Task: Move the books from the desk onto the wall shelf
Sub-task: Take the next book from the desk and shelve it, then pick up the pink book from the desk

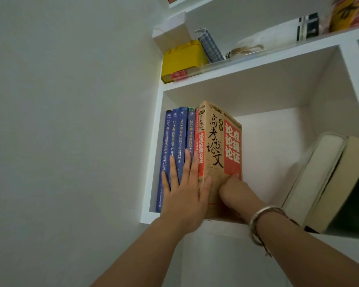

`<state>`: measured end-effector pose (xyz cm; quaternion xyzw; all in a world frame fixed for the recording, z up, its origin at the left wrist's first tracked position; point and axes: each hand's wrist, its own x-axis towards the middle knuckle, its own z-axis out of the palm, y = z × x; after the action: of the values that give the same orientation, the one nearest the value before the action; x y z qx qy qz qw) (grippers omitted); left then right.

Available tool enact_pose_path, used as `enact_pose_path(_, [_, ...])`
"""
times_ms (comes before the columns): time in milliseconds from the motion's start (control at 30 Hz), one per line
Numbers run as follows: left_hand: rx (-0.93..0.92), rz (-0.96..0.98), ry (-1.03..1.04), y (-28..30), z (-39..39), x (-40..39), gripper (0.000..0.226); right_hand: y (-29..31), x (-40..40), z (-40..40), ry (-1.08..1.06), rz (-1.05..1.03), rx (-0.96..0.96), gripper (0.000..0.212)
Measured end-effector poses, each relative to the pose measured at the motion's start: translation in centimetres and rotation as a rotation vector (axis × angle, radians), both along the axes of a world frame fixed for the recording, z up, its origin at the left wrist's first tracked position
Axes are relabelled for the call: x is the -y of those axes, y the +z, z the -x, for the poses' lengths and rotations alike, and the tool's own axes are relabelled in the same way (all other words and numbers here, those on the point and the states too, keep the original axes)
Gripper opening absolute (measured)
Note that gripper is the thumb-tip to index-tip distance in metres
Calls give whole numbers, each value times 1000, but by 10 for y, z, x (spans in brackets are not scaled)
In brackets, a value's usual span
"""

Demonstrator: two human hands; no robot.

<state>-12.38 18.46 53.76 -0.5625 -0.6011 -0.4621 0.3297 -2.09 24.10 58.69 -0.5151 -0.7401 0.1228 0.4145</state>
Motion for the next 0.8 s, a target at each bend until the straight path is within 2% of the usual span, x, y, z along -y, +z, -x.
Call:
enact_pose_path(100, [-11,108,92,8,-3,-2,68,-4,-1,-2,-8,5,11,71])
enact_pose_path(167, [-6,178,110,12,-7,2,71,-8,1,-5,25,-10,-1,65])
enact_pose_path(300, [74,271,16,2,-11,23,70,-14,27,-19,134,-101,-63,36])
enact_pose_path(433, [189,186,-83,-28,-11,58,64,-25,68,-35,293,-252,-216,24])
enact_pose_path(533, [219,92,-160,-62,-9,84,62,-55,106,-56,439,-320,-289,26])
enact_pose_path(633, [215,35,-240,-101,-15,108,60,-91,135,-84,490,-330,-303,32])
enact_pose_path(800, [329,110,-325,-168,-48,145,56,-157,156,-132,509,-197,-285,35])
